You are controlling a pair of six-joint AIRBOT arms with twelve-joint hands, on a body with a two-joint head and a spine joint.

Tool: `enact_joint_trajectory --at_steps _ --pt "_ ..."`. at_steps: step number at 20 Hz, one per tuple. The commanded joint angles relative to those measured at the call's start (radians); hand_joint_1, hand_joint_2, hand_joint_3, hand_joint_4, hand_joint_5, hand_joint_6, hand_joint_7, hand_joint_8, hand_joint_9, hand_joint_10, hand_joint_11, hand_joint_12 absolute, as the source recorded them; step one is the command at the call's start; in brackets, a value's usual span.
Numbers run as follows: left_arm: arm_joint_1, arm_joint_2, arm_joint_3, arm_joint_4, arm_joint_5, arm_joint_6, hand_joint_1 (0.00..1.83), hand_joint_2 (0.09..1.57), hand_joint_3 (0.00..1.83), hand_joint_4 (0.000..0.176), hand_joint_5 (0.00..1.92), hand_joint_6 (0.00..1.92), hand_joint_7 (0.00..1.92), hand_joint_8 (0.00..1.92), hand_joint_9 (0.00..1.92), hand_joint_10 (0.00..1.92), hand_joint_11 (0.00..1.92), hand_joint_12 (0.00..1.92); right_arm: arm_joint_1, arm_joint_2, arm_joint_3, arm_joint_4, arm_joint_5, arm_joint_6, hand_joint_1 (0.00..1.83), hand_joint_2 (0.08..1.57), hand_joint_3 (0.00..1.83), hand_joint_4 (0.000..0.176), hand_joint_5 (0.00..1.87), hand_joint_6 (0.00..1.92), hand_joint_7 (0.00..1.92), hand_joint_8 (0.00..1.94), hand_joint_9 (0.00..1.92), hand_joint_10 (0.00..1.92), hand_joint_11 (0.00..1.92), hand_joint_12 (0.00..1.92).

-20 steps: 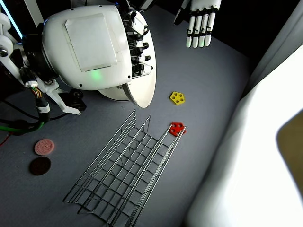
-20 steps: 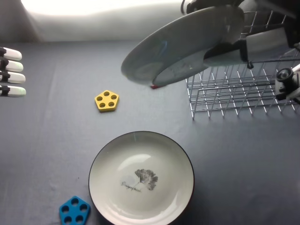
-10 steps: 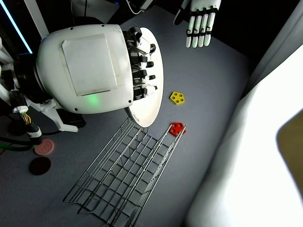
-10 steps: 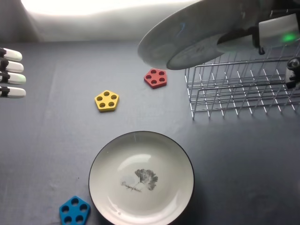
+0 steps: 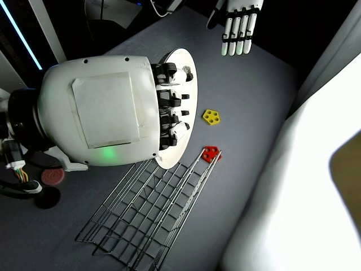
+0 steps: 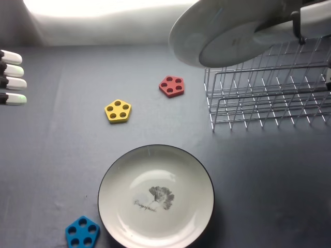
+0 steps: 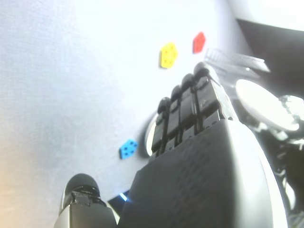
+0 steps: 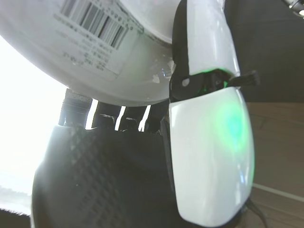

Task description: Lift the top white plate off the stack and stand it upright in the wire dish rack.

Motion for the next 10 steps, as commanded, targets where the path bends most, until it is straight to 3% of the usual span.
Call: enact_joint_trajectory --at_steps 1,3,7,10 --pt "-0.018 0.012 0.002 -0.082 -0.047 0.010 0.03 0.91 0.00 0.000 0.08 0.00 0.07 0.00 0.07 0.00 0.09 0.01 0.021 0.015 0.007 0.060 0.124 0.026 1.50 1.01 0.00 0.000 1.06 0.80 1.29 0.19 1.28 0.44 1.03 1.27" --pt "-0.018 0.012 0.002 -0.083 -0.045 0.009 0.04 0.91 0.00 0.000 0.08 0.00 0.08 0.00 0.08 0.00 0.10 0.01 0.026 0.015 0.015 0.064 0.112 0.044 1.50 1.02 0.00 0.000 1.05 0.81 1.30 0.15 1.24 0.50 1.01 1.30" --pt "-0.018 0.011 0.002 -0.083 -0.044 0.010 0.05 0.91 0.00 0.000 0.07 0.00 0.07 0.00 0.06 0.00 0.08 0.00 0.032 0.015 0.033 0.059 0.090 0.101 1.50 1.01 0.00 0.000 1.04 0.82 1.27 0.23 1.27 0.45 1.04 1.27" --pt "-0.018 0.010 0.002 -0.083 -0.045 0.009 0.02 0.90 0.00 0.000 0.08 0.00 0.09 0.01 0.09 0.01 0.09 0.01 0.034 0.015 0.048 0.034 0.076 0.160 1.50 1.02 0.00 0.000 1.05 0.79 1.31 0.19 1.20 0.55 1.03 1.27"
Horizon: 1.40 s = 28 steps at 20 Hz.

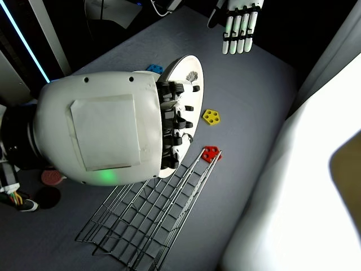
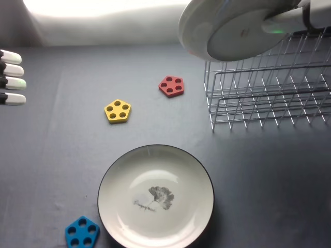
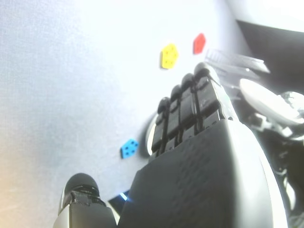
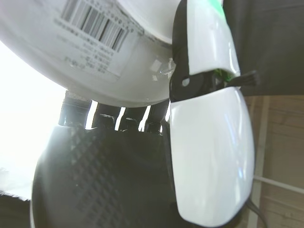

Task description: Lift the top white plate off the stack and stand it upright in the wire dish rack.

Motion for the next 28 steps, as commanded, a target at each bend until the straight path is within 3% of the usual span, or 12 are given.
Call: enact_joint_trajectory --at_steps 1,5,7,12,18,22,25,28 --pt "-0.018 0.009 0.002 -0.083 -0.045 0.009 0.03 0.91 0.00 0.000 0.08 0.00 0.10 0.01 0.08 0.01 0.09 0.01 0.020 0.015 0.009 0.050 0.115 0.043 1.50 1.01 0.00 0.000 1.05 0.79 1.30 0.22 1.22 0.52 1.05 1.25" --pt "-0.018 0.004 0.002 -0.083 -0.045 0.009 0.04 0.90 0.00 0.000 0.10 0.01 0.10 0.00 0.09 0.01 0.11 0.01 0.020 0.015 0.030 0.044 0.097 0.082 1.50 1.03 0.00 0.000 1.04 0.85 1.23 0.32 1.15 0.61 1.05 1.24" --pt "-0.018 0.004 0.002 -0.086 -0.045 0.009 0.03 0.91 0.00 0.000 0.07 0.00 0.07 0.00 0.07 0.00 0.08 0.00 0.020 0.014 0.044 0.022 0.079 0.140 1.50 1.03 0.00 0.000 1.03 0.87 1.25 0.27 1.14 0.64 1.03 1.28" --pt "-0.019 0.002 0.001 -0.089 -0.045 0.009 0.02 0.91 0.00 0.000 0.07 0.00 0.09 0.01 0.08 0.00 0.09 0.00 0.020 0.014 0.063 -0.010 0.067 0.210 1.50 1.02 0.00 0.000 1.05 0.83 1.24 0.31 1.16 0.60 1.05 1.25" --pt "-0.019 0.000 0.001 -0.085 -0.055 0.010 0.04 0.91 0.00 0.000 0.08 0.01 0.09 0.01 0.08 0.01 0.09 0.01 0.020 0.014 0.077 -0.016 0.066 0.223 1.50 1.01 0.00 0.000 1.05 0.80 1.28 0.23 1.21 0.54 1.06 1.24" --pt "-0.019 -0.001 0.002 -0.084 -0.053 0.010 0.03 0.91 0.00 0.000 0.09 0.01 0.10 0.01 0.09 0.01 0.09 0.01 0.020 0.014 0.083 -0.016 0.066 0.225 1.50 1.02 0.00 0.000 1.05 0.83 1.25 0.26 1.16 0.62 1.03 1.27" --pt "-0.016 0.000 0.001 -0.085 -0.066 0.009 0.03 0.91 0.00 0.000 0.07 0.00 0.08 0.00 0.07 0.00 0.07 0.01 0.020 0.014 0.085 -0.016 0.066 0.226 1.50 1.04 0.00 0.000 1.00 0.93 1.19 0.39 1.12 0.68 1.01 1.30" --pt "-0.015 0.001 0.002 -0.085 -0.073 0.008 0.05 0.91 0.00 0.000 0.08 0.00 0.08 0.00 0.07 0.00 0.08 0.01 0.015 0.012 0.091 -0.016 0.066 0.227 1.50 1.04 0.00 0.000 1.00 0.92 1.22 0.34 1.12 0.68 1.00 1.31"
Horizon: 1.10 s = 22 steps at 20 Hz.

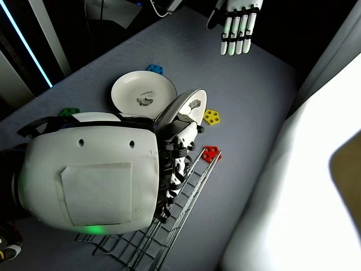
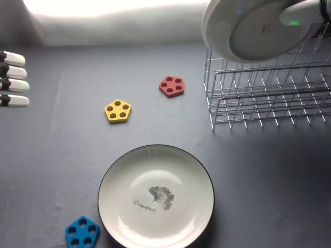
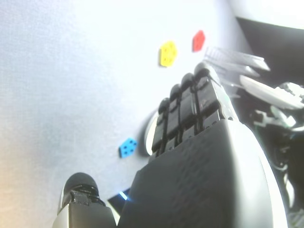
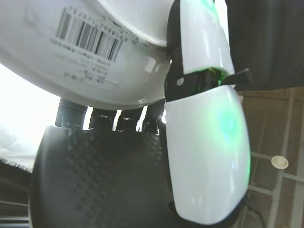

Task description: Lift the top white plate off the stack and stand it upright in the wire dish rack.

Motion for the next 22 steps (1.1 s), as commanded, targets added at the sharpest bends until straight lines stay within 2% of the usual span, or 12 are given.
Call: enact_joint_trajectory --at_steps 1,3,7,11,14,15,16,19,22 --pt "-0.021 0.008 0.002 -0.083 -0.060 0.007 0.05 0.91 0.00 0.000 0.07 0.00 0.08 0.00 0.07 0.00 0.07 0.01 0.010 0.013 0.011 0.062 0.122 0.026 1.50 1.03 0.00 0.000 0.99 0.92 1.25 0.30 1.15 0.62 1.02 1.30" --pt "-0.021 0.008 0.002 -0.082 -0.066 0.007 0.05 0.91 0.00 0.000 0.06 0.00 0.07 0.00 0.07 0.00 0.06 0.00 -0.004 0.004 0.025 0.061 0.123 0.040 1.50 1.03 0.00 0.000 0.96 0.91 1.21 0.38 1.18 0.59 1.06 1.25" --pt "-0.019 0.010 -0.018 -0.082 -0.050 -0.003 0.09 0.91 0.00 0.000 0.09 0.01 0.10 0.01 0.10 0.01 0.11 0.02 -0.024 -0.005 0.038 0.058 0.124 0.057 1.50 1.03 0.00 0.000 0.97 0.92 1.24 0.30 1.17 0.62 1.06 1.26" --pt "-0.018 0.013 -0.027 -0.082 -0.058 -0.005 0.04 0.91 0.00 0.000 0.10 0.01 0.11 0.01 0.11 0.01 0.12 0.03 -0.042 -0.014 0.050 0.058 0.132 0.068 1.50 1.03 0.00 0.000 0.98 0.90 1.23 0.31 1.19 0.59 1.07 1.26" --pt "-0.018 0.013 -0.024 -0.094 -0.050 -0.002 0.03 0.91 0.00 0.000 0.09 0.00 0.10 0.00 0.10 0.00 0.12 0.02 -0.061 -0.026 0.070 0.058 0.137 0.086 1.50 1.03 0.00 0.000 0.96 0.92 1.19 0.41 1.20 0.56 1.07 1.23" --pt "-0.018 0.013 -0.024 -0.093 -0.042 -0.001 0.02 0.91 0.00 0.000 0.11 0.01 0.13 0.01 0.12 0.01 0.14 0.03 -0.065 -0.029 0.077 0.058 0.139 0.090 1.50 1.03 0.00 0.000 0.98 0.88 1.23 0.34 1.22 0.54 1.05 1.26" --pt "-0.018 0.012 -0.024 -0.090 -0.033 -0.002 0.04 0.91 0.00 0.000 0.10 0.00 0.13 0.01 0.13 0.01 0.13 0.03 -0.070 -0.032 0.082 0.058 0.143 0.092 1.50 1.02 0.00 0.000 1.02 0.86 1.29 0.19 1.17 0.61 1.03 1.29" --pt "-0.016 0.013 -0.024 -0.078 -0.025 -0.002 0.07 0.91 0.00 0.000 0.10 0.00 0.10 0.00 0.10 0.00 0.12 0.02 -0.082 -0.038 0.094 0.058 0.155 0.099 1.50 1.02 0.00 0.000 1.02 0.87 1.30 0.18 1.18 0.58 1.04 1.26" --pt "-0.016 0.007 -0.030 -0.120 -0.030 -0.027 0.03 0.91 0.00 0.000 0.09 0.00 0.09 0.00 0.10 0.00 0.12 0.02 -0.096 -0.046 0.109 0.059 0.163 0.112 1.50 1.02 0.00 0.000 0.99 0.90 1.33 0.13 1.21 0.52 1.06 1.24"
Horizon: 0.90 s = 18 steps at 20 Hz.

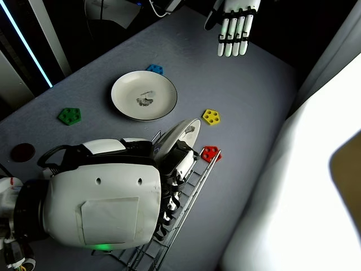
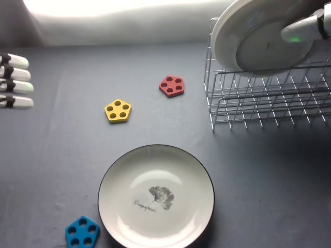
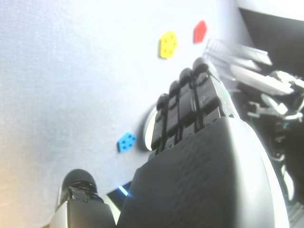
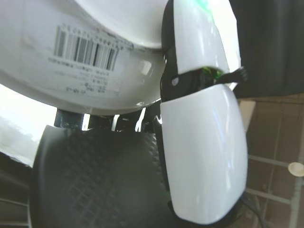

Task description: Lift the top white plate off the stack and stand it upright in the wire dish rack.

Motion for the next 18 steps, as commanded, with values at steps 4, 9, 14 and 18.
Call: enact_joint_trajectory --at_steps 4,9,14,18 --pt "-0.016 0.003 -0.028 -0.093 -0.051 -0.028 0.03 0.91 0.00 0.000 0.09 0.00 0.09 0.00 0.10 0.00 0.12 0.02 -0.006 0.003 0.027 0.066 0.132 0.027 1.50 1.03 0.00 0.000 0.98 0.91 1.27 0.26 1.14 0.65 1.04 1.27" --pt "-0.016 0.004 -0.033 -0.115 -0.058 -0.031 0.03 0.92 0.00 0.000 0.10 0.00 0.11 0.00 0.11 0.00 0.12 0.01 -0.025 -0.018 0.063 0.072 0.143 0.027 1.49 1.04 0.00 0.000 1.02 0.90 1.27 0.19 1.07 0.76 1.00 1.34" --pt "-0.016 0.004 -0.033 -0.127 -0.077 -0.024 0.08 0.91 0.00 0.000 0.11 0.00 0.12 0.00 0.12 0.00 0.13 0.02 -0.035 -0.030 0.074 0.071 0.151 0.027 1.50 1.03 0.00 0.000 1.01 0.88 1.31 0.15 1.13 0.69 1.02 1.29" --pt "-0.015 0.007 -0.032 -0.127 -0.081 -0.020 0.05 0.91 0.00 0.000 0.13 0.01 0.16 0.01 0.15 0.01 0.14 0.02 -0.045 -0.035 0.080 0.069 0.152 0.027 1.50 1.04 0.00 0.000 1.00 0.89 1.31 0.12 1.10 0.73 1.02 1.32"
